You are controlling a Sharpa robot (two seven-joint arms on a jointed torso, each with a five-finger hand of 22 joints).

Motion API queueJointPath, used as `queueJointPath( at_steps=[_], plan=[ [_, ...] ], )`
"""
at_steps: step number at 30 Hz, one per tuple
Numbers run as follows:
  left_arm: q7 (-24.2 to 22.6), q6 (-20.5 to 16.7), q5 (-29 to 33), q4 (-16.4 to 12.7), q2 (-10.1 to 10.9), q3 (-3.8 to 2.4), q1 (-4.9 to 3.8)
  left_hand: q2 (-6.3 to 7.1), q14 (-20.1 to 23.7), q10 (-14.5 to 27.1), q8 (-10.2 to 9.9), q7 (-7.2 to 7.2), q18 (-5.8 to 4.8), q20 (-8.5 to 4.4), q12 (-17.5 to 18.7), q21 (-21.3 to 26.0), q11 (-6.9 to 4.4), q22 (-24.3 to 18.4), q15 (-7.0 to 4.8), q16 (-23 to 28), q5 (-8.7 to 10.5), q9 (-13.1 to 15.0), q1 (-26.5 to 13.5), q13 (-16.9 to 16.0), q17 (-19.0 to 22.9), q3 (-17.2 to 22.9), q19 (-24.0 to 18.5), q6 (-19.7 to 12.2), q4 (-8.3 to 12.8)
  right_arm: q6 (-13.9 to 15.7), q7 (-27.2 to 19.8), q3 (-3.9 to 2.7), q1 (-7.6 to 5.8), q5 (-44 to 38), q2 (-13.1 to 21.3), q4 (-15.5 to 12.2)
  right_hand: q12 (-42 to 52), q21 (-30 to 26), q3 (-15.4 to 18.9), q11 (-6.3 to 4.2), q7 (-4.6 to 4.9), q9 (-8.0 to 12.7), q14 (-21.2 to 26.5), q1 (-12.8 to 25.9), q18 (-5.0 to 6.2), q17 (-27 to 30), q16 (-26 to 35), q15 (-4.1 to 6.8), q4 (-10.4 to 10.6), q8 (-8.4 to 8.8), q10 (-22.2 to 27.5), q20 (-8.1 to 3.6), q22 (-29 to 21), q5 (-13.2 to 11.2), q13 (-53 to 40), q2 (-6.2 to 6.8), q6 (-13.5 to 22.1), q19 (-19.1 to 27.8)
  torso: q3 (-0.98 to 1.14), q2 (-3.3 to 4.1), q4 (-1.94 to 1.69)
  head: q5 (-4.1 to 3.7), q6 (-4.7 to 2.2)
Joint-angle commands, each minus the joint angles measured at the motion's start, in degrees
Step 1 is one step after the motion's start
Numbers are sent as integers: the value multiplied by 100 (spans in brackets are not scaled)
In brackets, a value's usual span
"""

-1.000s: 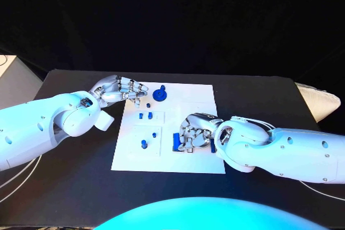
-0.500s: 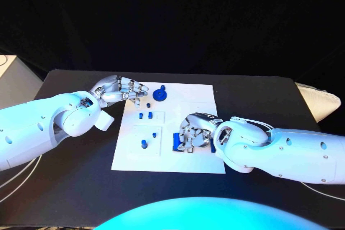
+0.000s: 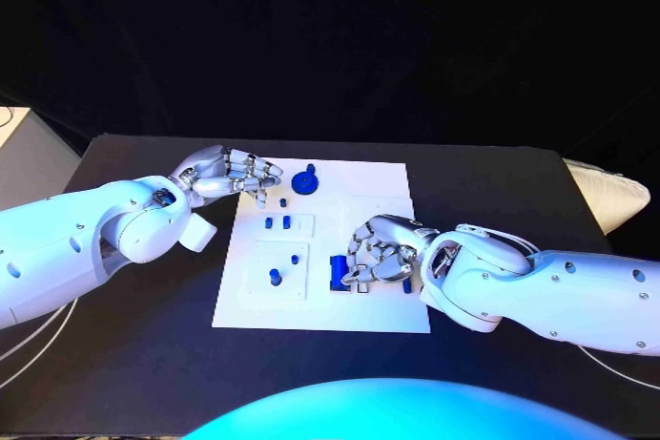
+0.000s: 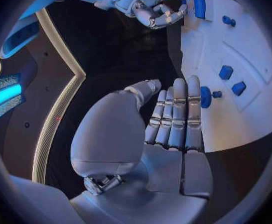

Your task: Assemble the parts on the task board

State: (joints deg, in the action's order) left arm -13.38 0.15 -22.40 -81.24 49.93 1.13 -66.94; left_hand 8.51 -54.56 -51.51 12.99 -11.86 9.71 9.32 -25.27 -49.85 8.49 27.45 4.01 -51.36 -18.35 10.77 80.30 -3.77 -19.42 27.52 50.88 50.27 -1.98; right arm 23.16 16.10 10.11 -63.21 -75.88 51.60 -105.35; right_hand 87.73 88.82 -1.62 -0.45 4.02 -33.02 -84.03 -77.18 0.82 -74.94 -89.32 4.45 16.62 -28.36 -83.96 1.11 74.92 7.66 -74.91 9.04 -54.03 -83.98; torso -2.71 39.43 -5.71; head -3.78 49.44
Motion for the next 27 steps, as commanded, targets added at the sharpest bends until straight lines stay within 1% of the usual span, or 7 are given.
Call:
queueJointPath(
  at_steps=[1, 6, 10, 13, 16, 18, 27],
  plan=[
    [-23, 88, 39, -6, -7, -4, -2, -25, 24, 40, 20, -19, 82, 2, 28, -11, 11, -4, 32, 27, -9, -5, -20, -9, -5, -1, -34, -2, -45, 567, -851, -1, 3, 915, 121, -102, -19, -36, 52, 79, 78, 55, -561, 66, -43, -1349, 1, -78, 3, 156, -433, 76, 1399, 22, -1321, -7, 133, -553, 0, -2, 8, -20, -16],
    [-25, 81, 39, -1, -14, -4, -2, -25, 24, 40, 20, -19, 82, 2, 28, -11, 11, -4, 32, 27, -9, -5, -20, -9, -5, -1, -34, -2, -45, 548, -1010, -2, -38, 1446, 461, -207, -25, -34, 127, 127, 126, 93, -560, 166, -43, -1348, 2, -124, 7, 285, -426, 127, 1401, 45, -1317, -65, 180, -554, -3, -7, 14, -55, -41],
    [-26, 74, 39, -3, -19, -4, -2, -25, 24, 40, 20, -19, 82, 2, 28, -11, 11, -4, 32, 27, -9, -5, -20, -9, -5, -1, -34, -2, -45, 102, -734, -2, -89, 1357, 849, -172, -9, -34, 120, 130, 126, 140, -555, 156, -43, -1330, 10, -132, -5, 344, -438, 148, 1402, 71, -1329, -162, 120, -554, -8, -7, 7, -108, -55],
    [-33, 70, 38, -5, -18, -4, -1, -25, 24, 40, 20, -19, 82, 2, 28, -11, 11, -4, 32, 27, -9, -5, -20, -9, -5, -1, -34, -2, -45, -197, -588, 0, -101, 1119, 1071, -176, 2, -11, 89, 121, 117, 208, -557, 93, -48, -1338, 7, -129, -11, 415, -447, 156, 1419, 145, -1337, -231, 26, -561, -2, -1, 12, -134, -66],
    [-61, 45, 38, -13, -8, -4, -1, -25, 24, 40, 20, -19, 82, 2, 28, -11, 11, -4, 32, 27, -9, -5, -20, -9, -5, -1, -34, -2, -45, -388, -418, 2, -99, 903, 1272, -218, 13, 8, 98, 119, 114, 241, -560, 102, -53, -1349, 2, -125, -4, 448, -456, 156, 1432, 205, -1346, -229, -14, -567, 13, 6, 11, -145, -84],
    [-91, 25, 38, -26, 7, -4, -1, -24, 27, 40, 26, -18, 83, 3, 26, -8, 10, -6, 31, 28, -10, -8, -15, -10, -8, 0, -34, -1, -43, -475, -285, 3, -96, 755, 1377, -242, 3, 1, 123, 118, 113, 264, -559, 126, -52, -1346, 4, -124, 0, 472, -450, 156, 1428, 203, -1338, -200, -37, -565, 14, 6, 15, -167, -95],
    [-179, -23, 40, -73, 64, -4, 0, -24, 27, 40, 26, -18, 83, 3, 26, -8, 10, -6, 31, 28, -10, -8, -15, -10, -8, 0, -34, -1, -43, -617, 206, 10, -57, 243, 1633, -322, 1, 12, 176, 111, 103, 309, -560, 183, -54, -1352, 2, -120, 7, 509, -450, 155, 1436, 211, -1337, -154, -110, -569, -1, 1, 3, -224, -76]
  ],
)
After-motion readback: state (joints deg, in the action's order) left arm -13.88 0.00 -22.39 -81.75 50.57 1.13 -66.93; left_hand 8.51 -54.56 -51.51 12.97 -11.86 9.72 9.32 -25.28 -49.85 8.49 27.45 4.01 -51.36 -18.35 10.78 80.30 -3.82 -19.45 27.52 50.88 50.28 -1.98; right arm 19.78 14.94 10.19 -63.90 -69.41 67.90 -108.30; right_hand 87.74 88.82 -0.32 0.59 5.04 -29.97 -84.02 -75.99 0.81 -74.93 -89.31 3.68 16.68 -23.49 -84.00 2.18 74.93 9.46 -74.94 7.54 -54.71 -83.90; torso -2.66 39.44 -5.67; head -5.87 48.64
